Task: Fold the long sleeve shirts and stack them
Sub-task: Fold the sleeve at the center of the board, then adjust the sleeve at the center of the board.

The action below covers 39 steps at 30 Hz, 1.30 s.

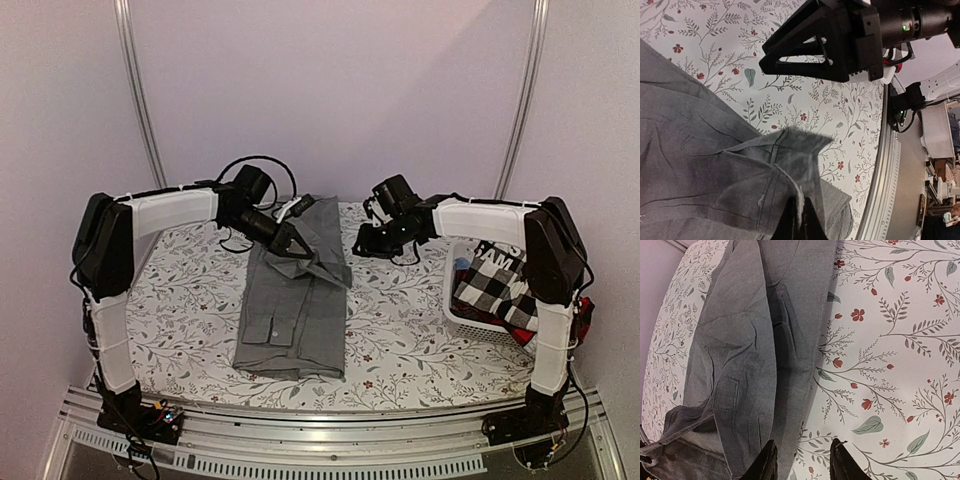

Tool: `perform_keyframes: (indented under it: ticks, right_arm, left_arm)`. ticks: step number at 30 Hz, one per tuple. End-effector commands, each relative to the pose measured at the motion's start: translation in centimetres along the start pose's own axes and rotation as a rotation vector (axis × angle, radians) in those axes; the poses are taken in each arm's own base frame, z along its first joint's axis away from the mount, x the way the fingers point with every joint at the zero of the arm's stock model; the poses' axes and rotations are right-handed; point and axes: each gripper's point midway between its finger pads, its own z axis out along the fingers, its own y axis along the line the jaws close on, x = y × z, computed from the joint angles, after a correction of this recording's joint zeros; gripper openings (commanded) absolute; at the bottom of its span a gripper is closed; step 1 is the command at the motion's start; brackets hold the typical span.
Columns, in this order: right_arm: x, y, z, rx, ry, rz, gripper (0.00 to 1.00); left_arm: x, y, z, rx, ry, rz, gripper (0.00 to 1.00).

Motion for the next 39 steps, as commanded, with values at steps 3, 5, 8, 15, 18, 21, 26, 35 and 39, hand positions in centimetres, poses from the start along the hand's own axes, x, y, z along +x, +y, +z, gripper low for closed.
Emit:
perform_keyframes:
  ticks: [3, 5, 8, 15, 18, 21, 26, 35, 39]
  right_arm:
    - [-0.4, 0.3, -0.4, -0.027, -0.024, -0.007, 0.35]
    - [-0.1, 0.3, -0.2, -0.031, -0.018, -0.007, 0.35]
    - [0.2, 0.2, -0.1, -0.035, -0.01, -0.007, 0.35]
    - [1.1, 0.7, -0.1, -0.067, 0.017, -0.011, 0.35]
    - [2.0, 1.1, -0.2, -0.066, 0.035, -0.03, 0.35]
    - [3.3, 1.7, -0.2, -0.065, 0.063, -0.057, 0.35]
    - [6.0, 3.7, -0.1, -0.076, 0.109, -0.111, 0.35]
    - [9.3, 6.5, 1.0, -0.071, 0.161, -0.162, 0.35]
    - [10.2, 6.8, 1.2, -0.055, 0.176, -0.17, 0.35]
  left_arm:
    - [3.2, 0.3, 1.2, -0.055, 0.123, -0.03, 0.0]
    - [4.1, 0.6, 1.4, -0.082, 0.154, -0.044, 0.0]
    - [5.5, 0.7, 1.9, -0.106, 0.206, -0.056, 0.0]
    - [9.3, 0.3, 3.8, -0.147, 0.338, -0.07, 0.08]
    - [9.8, -0.6, 4.0, -0.146, 0.346, -0.063, 0.36]
    - [9.1, -1.4, 3.4, -0.15, 0.287, -0.061, 0.58]
    - [6.1, -1.4, 0.6, -0.192, 0.098, -0.116, 0.67]
    - [5.8, 9.6, -5.2, -0.516, -0.144, -0.494, 0.51]
    - [4.9, 12.3, -5.6, -0.572, -0.2, -0.552, 0.52]
